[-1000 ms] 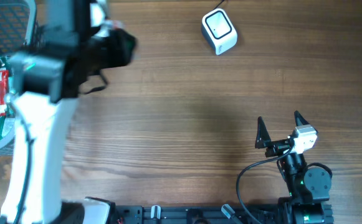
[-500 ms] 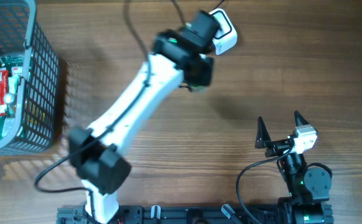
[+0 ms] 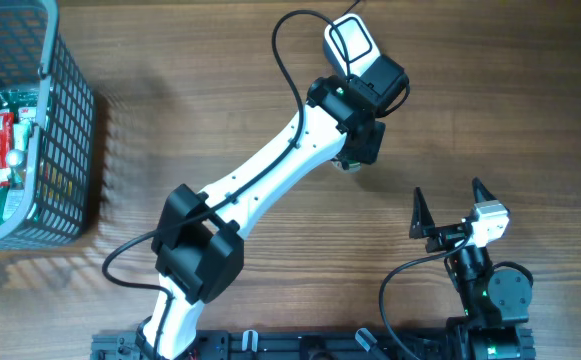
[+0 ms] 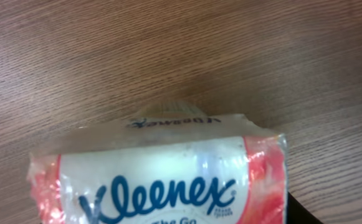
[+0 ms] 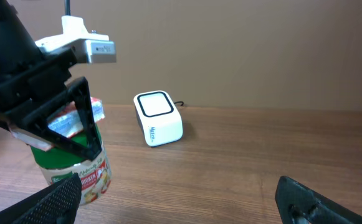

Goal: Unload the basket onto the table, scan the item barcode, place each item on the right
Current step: 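Carry the Kleenex pack past the scanner and set it on the table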

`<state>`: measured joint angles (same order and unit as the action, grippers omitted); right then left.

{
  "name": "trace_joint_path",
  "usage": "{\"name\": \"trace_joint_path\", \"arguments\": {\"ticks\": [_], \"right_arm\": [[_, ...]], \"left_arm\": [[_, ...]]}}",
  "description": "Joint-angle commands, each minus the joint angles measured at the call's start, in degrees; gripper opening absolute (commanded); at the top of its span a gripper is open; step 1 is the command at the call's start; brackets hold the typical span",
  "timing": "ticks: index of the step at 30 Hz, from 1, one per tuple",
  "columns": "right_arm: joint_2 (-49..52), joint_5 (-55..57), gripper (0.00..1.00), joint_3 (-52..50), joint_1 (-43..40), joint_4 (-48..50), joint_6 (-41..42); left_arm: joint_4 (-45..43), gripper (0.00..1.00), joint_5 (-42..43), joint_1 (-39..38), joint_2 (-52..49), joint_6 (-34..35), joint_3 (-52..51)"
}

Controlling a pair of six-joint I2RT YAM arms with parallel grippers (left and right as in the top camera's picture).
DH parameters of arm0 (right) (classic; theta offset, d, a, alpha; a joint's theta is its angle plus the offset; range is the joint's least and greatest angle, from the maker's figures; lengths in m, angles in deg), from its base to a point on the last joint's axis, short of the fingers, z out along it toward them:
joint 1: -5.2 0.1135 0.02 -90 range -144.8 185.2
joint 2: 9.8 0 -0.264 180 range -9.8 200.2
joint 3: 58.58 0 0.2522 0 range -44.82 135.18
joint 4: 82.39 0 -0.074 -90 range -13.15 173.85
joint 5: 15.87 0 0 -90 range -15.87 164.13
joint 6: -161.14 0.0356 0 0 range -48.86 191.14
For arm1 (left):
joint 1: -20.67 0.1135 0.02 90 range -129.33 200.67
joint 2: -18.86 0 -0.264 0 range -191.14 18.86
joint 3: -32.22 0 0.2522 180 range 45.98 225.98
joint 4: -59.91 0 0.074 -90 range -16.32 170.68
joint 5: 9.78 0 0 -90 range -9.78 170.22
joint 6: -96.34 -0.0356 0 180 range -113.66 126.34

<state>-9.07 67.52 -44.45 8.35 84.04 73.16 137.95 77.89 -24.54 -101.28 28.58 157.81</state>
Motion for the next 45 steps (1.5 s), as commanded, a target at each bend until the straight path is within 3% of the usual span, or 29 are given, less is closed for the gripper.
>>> {"name": "trace_joint_path", "arguments": {"ticks": [1,18,27,33,38,42,45], "right_arm": [[-0.46,-0.07,1.0,-0.07,-0.24,0.17,-0.48],[-0.46,-0.07,1.0,-0.07,-0.24,0.17,-0.5],[-0.46,-0.07,1.0,-0.07,-0.24,0.2,-0.5],[-0.46,-0.09,1.0,-0.07,-0.24,0.2,-0.48],[-0.46,-0.09,1.0,-0.07,-0.24,0.2,-0.5],[-0.46,-0.07,1.0,-0.07,-0.24,0.17,-0.48],[-0.46,-0.07,1.0,-0.07,-0.24,0.17,-0.5]], "left_arm": [[-1.2,0.33,-0.98,0.37,-1.57,0.94,0.68],[-9.64,0.33,-2.29,-4.57,-2.69,2.36,-4.46],[-12.31,0.33,-4.0,-6.45,-2.69,6.49,-7.85],[-13.05,0.32,-5.49,-6.82,-2.69,13.92,-9.09],[-13.79,0.31,-5.51,-6.82,-2.69,14.51,-10.54],[-14.43,0.35,-5.49,-6.82,-2.69,14.51,-11.85],[-14.99,0.49,-5.49,-6.82,-2.69,14.51,-12.13]]}}
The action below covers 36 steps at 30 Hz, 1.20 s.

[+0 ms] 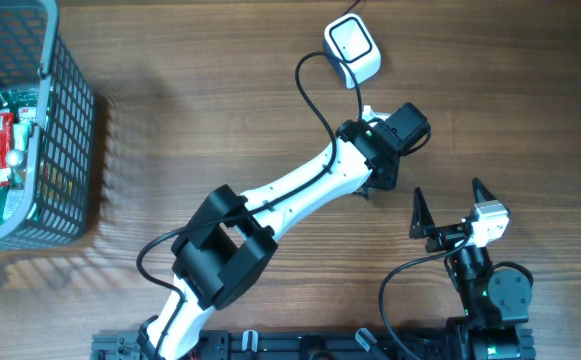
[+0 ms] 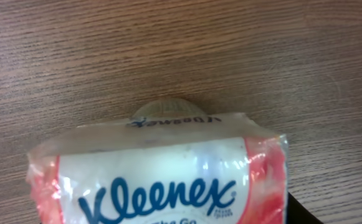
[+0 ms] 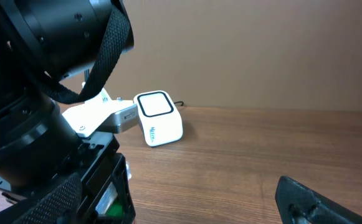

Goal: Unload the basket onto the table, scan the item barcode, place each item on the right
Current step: 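Carry the Kleenex pack past the scanner and set it on the table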

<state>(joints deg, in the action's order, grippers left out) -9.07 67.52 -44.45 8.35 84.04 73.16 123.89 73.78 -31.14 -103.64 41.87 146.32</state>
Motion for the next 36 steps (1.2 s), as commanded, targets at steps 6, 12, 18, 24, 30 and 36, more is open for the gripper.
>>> {"name": "trace_joint_path", "arguments": {"ticks": [6,12,18,24,30,36], "right_arm": [[-0.46,-0.07,1.0,-0.07,-0.24,0.17,-0.5],[-0.46,-0.07,1.0,-0.07,-0.24,0.2,-0.5],[-0.46,-0.07,1.0,-0.07,-0.24,0.2,-0.5],[-0.46,-0.07,1.0,-0.07,-0.24,0.17,-0.5],[-0.46,-0.09,1.0,-0.07,-0.24,0.2,-0.48],[-0.46,-0.07,1.0,-0.07,-0.24,0.17,-0.5]], "left_arm": [[-0.98,0.87,-1.33,-0.22,-0.33,1.2,-0.81],[-0.96,1.0,-1.14,-0.22,0.02,0.66,-0.24],[0.68,1.0,-4.57,2.23,5.16,-3.93,5.9],[2.62,1.0,-16.02,9.03,14.84,-6.84,7.91],[3.5,1.0,-16.13,22.71,25.18,-7.02,7.91],[5.55,1.0,-16.15,38.73,32.26,-7.04,7.91]]}}
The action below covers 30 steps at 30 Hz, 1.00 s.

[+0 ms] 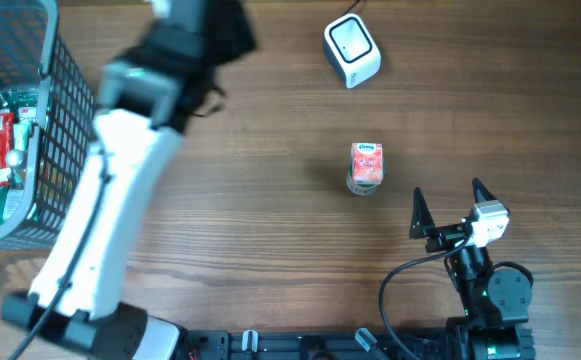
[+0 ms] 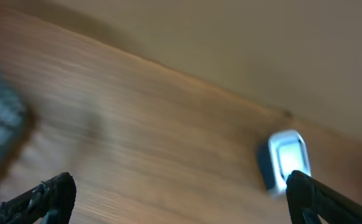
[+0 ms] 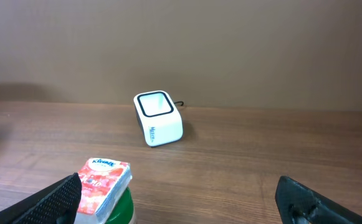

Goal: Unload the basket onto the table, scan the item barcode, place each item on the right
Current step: 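Carry the Kleenex pack past the scanner and set it on the table, then return the left gripper to the basket and grasp the yellow Vim bottle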

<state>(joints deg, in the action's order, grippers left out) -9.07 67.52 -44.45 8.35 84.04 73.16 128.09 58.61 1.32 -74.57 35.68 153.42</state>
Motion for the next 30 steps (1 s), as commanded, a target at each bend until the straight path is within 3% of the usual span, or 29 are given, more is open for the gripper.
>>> {"name": "trace_joint_path", "arguments": {"ticks": [1,3,10,18,24,30], "right_arm": [[-0.46,-0.07,1.0,-0.07,-0.24,0.2,-0.5],[-0.46,-0.07,1.0,-0.07,-0.24,0.17,-0.5],[-0.46,-0.07,1.0,-0.07,-0.24,0.2,-0.5],[-0.46,-0.07,1.0,-0.07,-0.24,0.2,-0.48],[-0.46,-0.07,1.0,-0.07,-0.24,0.17,-0.5],[-0.46,-0.07,1.0,-0.07,-0.24,0.17,-0.48]], "left_arm": [[2.08,1.0,-0.96,9.4,3.8,-0.83,0.81],[3.87,1.0,-0.92,16.24,4.2,-0.83,0.81],[6.47,1.0,2.71,29.22,4.17,-0.87,0.79],[13.38,1.0,2.8,40.68,3.96,-0.83,0.46],[16.11,1.0,7.91,49.31,1.16,-0.85,0.46],[17.4,1.0,8.09,53.62,-3.93,-3.72,0.42]]}}
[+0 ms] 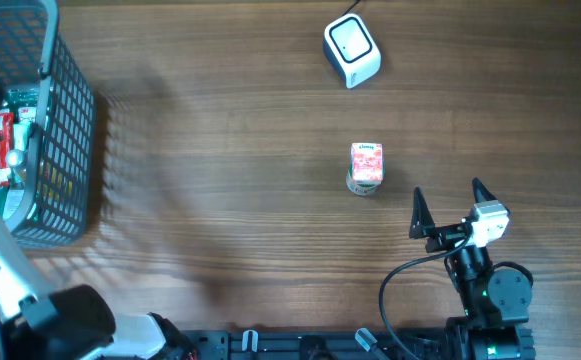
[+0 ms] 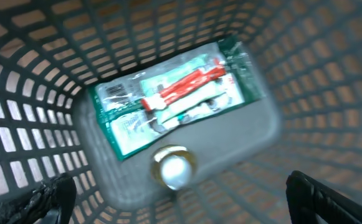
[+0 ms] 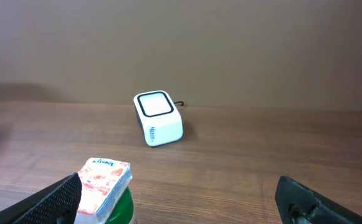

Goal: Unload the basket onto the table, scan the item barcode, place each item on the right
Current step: 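Return the left gripper to the basket and grasp the yellow Vim bottle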

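Note:
My left gripper (image 2: 184, 205) hangs open over the grey mesh basket (image 1: 65, 150) at the table's far left, and its camera looks down into it. On the basket floor lie a green, red and white packet (image 2: 174, 93) and a round jar top (image 2: 173, 169). The white barcode scanner (image 1: 351, 48) stands at the back of the table. A red and white Kleenex pack (image 1: 366, 162) rests on a green-lidded can (image 3: 115, 208) mid-table. My right gripper (image 3: 187, 205) is open and empty near the front edge, facing the pack and the scanner (image 3: 158, 118).
The basket walls (image 2: 31, 124) close in all round the left gripper's view. A black cable runs from the scanner off the far edge. The right arm's base (image 1: 490, 290) sits at the front right.
My left gripper was open over the table near the basket, its camera facing the scanner; now it is above the basket, looking down inside. Pack, can and right gripper have not moved.
My left gripper first held the Kleenex pack just in front of the scanner, with the can below it. Then it held the pack right over the can's lid. Later the pack lay on the can and the gripper was open at far left; now it is over the basket.

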`<state>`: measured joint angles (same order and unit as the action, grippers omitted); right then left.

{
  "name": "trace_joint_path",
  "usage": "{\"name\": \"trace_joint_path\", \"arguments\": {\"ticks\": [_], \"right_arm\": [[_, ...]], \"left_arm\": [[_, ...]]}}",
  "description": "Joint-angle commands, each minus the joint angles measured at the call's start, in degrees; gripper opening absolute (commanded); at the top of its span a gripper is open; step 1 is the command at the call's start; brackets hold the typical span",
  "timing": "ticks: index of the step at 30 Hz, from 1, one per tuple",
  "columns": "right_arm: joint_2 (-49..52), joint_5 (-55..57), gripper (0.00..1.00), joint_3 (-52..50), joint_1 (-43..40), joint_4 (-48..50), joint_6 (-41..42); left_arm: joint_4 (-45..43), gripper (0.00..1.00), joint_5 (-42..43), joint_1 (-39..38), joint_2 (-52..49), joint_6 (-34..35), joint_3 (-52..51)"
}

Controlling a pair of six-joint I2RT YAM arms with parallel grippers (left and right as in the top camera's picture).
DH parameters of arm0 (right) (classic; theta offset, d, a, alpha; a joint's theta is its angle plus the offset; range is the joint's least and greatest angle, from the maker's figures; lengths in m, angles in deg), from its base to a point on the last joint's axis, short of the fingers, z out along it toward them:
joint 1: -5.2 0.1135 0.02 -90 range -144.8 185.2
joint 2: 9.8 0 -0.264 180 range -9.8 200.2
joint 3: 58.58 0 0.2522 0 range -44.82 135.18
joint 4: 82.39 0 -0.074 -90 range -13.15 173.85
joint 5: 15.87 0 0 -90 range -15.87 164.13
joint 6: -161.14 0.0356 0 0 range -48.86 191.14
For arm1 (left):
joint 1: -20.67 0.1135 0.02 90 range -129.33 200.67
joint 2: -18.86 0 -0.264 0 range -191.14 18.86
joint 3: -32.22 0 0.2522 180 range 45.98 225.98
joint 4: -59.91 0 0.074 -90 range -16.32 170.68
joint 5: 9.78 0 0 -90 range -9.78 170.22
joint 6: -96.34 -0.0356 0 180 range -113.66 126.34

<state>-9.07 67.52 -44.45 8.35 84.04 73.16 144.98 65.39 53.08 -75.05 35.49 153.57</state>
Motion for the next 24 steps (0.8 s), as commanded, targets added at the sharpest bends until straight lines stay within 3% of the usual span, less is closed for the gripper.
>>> {"name": "trace_joint_path", "arguments": {"ticks": [1,5,7,10,14,19,24], "right_arm": [[-0.46,-0.09,1.0,-0.07,-0.24,0.17,-0.5],[-0.46,-0.07,0.99,-0.07,-0.24,0.17,-0.48],[-0.46,-0.07,1.0,-0.07,-0.24,0.2,-0.5],[-0.46,-0.07,1.0,-0.07,-0.24,0.2,-0.48],[-0.46,-0.07,1.0,-0.07,-0.24,0.2,-0.5],[-0.46,-0.07,1.0,-0.07,-0.24,0.17,-0.5],[-0.46,-0.07,1.0,-0.07,-0.24,0.17,-0.48]], "left_arm": [[0.61,1.0,1.53,2.01,-4.0,-4.61,0.26],[1.66,0.98,8.44,2.08,-7.26,-17.22,0.26],[1.73,0.89,12.57,2.08,-8.61,-23.71,0.24],[2.6,0.9,13.31,2.12,-10.34,-28.98,0.24],[3.1,0.99,13.07,2.29,-11.85,-31.01,-0.55],[-0.87,1.0,12.87,2.4,-12.09,-33.57,-6.49],[-5.46,0.86,12.9,2.4,-12.26,-36.44,-14.05]]}}
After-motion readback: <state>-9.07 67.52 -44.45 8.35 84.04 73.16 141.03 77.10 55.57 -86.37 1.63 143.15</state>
